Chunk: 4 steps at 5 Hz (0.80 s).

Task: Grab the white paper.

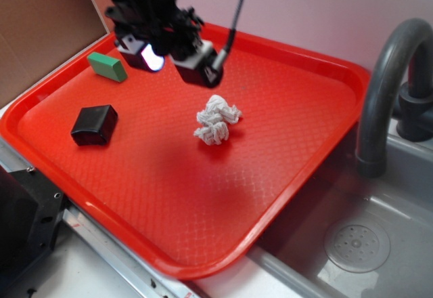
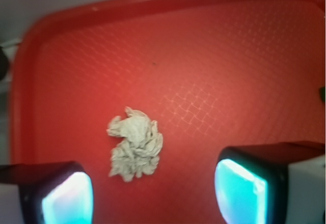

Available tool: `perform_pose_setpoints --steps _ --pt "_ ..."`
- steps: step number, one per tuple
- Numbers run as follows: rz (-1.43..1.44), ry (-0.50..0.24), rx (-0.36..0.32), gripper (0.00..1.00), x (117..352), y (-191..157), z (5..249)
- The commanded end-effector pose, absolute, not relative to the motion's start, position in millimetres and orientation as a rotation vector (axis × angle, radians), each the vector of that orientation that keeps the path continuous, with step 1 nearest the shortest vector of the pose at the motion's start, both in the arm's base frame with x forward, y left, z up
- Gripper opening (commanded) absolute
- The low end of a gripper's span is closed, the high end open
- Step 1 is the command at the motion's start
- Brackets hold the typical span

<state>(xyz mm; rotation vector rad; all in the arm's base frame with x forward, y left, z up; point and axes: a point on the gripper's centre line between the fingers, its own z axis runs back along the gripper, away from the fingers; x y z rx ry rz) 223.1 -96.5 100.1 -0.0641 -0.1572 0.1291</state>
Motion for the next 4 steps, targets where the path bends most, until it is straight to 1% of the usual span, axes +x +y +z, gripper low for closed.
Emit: perform_pose_setpoints --steps 1,2,3,4 --pt "0.116 -0.148 -0.017 1.00 237.0 -107.7 76.3" --pt "0.111 -0.128 0.025 1.00 241.0 -109.1 63.5" --pt "0.082 -0.117 0.016 1.00 246.1 -112.9 49.4" --pt "0.049 -0.104 0.024 1.00 250.9 -113.5 35.9"
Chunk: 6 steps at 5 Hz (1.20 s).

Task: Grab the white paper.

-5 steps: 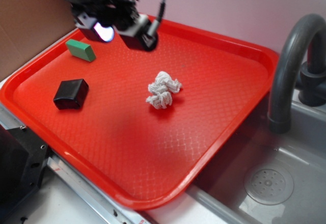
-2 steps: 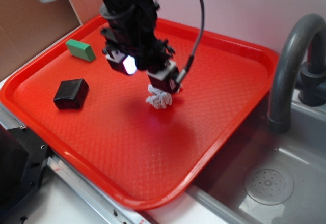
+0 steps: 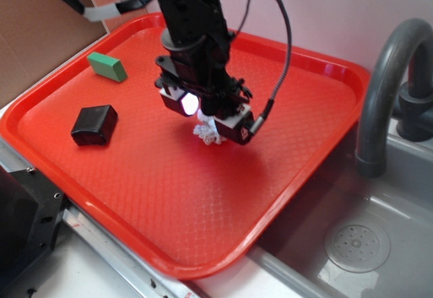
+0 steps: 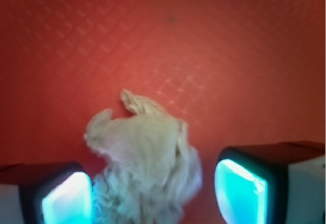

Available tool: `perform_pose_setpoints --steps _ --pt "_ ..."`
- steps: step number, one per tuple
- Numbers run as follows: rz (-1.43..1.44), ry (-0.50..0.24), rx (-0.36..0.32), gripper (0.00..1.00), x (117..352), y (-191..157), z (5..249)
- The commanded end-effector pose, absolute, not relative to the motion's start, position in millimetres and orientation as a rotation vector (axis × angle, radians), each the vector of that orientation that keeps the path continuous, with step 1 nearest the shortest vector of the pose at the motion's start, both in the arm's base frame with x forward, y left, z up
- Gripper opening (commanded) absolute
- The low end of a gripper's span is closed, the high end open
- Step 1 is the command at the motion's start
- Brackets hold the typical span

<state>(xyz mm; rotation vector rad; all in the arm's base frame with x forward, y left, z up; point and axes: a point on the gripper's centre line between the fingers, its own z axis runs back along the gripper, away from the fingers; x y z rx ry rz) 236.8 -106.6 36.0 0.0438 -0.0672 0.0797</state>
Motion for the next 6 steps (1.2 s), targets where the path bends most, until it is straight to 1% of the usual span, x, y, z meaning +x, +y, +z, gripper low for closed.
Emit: perform_pose_setpoints --steps 1,2,3,4,6 --pt "0.053 -0.079 0.010 0.93 251.1 -111.3 27.7" --pt "0.070 -0.072 0.021 0.00 246.8 -109.7 21.7" --pt "0.072 -0.073 0.031 0.00 241.9 -111.3 25.6" --pt "0.116 -0.102 0.036 0.00 230.1 -102.3 66.8" --pt "0.033 -0.118 -0.108 0.00 199.5 -71.5 165.0"
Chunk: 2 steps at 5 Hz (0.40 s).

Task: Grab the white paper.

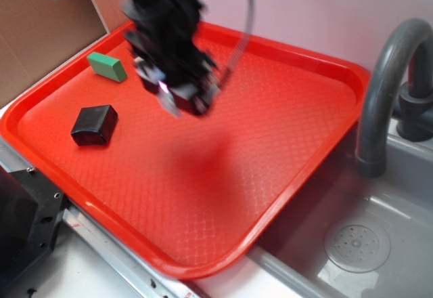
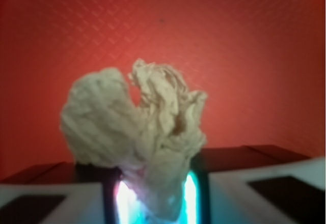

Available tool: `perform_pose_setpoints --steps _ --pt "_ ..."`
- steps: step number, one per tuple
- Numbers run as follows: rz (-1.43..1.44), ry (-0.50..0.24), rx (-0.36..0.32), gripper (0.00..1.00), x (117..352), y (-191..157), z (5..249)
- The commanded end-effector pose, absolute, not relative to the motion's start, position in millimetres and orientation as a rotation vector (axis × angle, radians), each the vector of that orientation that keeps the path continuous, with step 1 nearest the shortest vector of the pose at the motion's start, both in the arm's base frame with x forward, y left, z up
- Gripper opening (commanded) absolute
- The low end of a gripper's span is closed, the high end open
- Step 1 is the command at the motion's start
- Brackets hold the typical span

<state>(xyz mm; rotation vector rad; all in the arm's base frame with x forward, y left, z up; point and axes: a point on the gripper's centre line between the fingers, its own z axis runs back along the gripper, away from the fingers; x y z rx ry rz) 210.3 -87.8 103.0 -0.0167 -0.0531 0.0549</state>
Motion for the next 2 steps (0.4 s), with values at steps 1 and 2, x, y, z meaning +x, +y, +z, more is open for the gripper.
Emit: perform_pose_setpoints --steps 1,2 --pt "0.077 -0.172 -0.142 0.00 174.0 -55.3 204.7" --pt "0.144 -0.184 -0.135 0.00 161.1 -44.1 218.5"
